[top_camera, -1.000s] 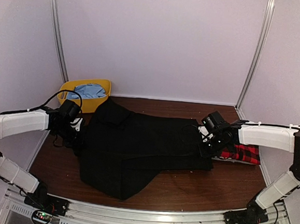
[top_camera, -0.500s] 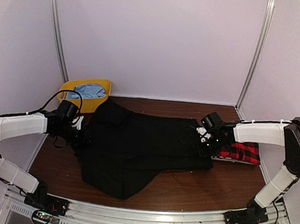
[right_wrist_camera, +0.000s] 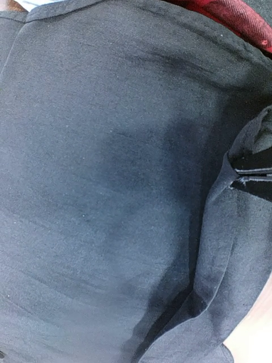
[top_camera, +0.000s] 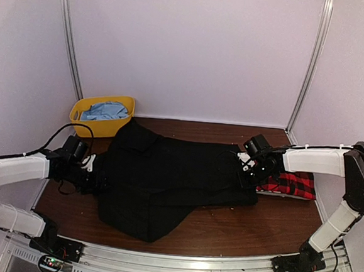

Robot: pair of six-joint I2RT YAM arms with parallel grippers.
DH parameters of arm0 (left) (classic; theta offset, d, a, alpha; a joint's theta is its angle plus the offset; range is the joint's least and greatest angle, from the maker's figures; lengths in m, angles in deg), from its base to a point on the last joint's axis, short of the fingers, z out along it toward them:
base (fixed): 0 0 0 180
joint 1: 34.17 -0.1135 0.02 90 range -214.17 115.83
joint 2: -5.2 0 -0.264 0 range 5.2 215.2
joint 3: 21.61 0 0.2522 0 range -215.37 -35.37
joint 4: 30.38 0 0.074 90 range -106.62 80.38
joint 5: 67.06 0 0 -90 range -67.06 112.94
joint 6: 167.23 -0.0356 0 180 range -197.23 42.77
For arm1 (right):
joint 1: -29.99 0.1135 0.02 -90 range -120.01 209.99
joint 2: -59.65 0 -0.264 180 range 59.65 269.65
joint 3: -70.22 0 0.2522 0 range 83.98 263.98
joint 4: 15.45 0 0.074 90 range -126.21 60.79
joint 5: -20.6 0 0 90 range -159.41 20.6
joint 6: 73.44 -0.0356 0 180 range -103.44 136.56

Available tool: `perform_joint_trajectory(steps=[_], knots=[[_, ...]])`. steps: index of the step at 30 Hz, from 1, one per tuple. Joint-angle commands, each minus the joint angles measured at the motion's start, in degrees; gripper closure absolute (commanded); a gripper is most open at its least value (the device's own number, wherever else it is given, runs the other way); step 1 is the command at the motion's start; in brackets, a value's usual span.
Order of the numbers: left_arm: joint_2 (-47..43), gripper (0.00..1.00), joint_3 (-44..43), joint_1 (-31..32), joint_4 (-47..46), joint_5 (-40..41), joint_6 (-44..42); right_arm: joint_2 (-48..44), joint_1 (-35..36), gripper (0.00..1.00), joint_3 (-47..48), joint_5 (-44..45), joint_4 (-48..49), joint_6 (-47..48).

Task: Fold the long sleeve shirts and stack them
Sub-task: Fold the corner of the shirt at the center of the board.

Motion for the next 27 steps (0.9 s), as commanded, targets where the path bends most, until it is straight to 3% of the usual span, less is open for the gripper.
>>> perform_joint_trajectory(steps=[1,6,10,14,20,27], knots=[[-4.9,0.37,3.3,2.0,-2.1,0.9,5.4,0.1,-0.6,1.00,0.3,-0.2,1.2,0.2],[-6.1,0.38,5.5,5.0,-3.0,1.0,8.6,0.7,-0.6,1.00,1.0,-0.4,1.4,0.3],[-4.9,0.46,6.5,6.1,-3.8,1.8,9.5,0.8,-0.6,1.00,1.1,-0.7,1.6,0.4],[-4.9,0.63,6.5,6.4,-4.2,1.3,9.6,0.8,-0.6,1.00,0.9,-0.6,1.5,0.5],[-6.4,0.98,4.2,6.4,-3.0,-0.5,8.7,0.5,-0.7,1.00,1.1,-0.3,1.2,0.5],[-7.8,1.00,-3.4,6.4,3.4,-0.3,6.3,-0.3,-0.8,1.00,1.6,1.9,-0.4,0.9]])
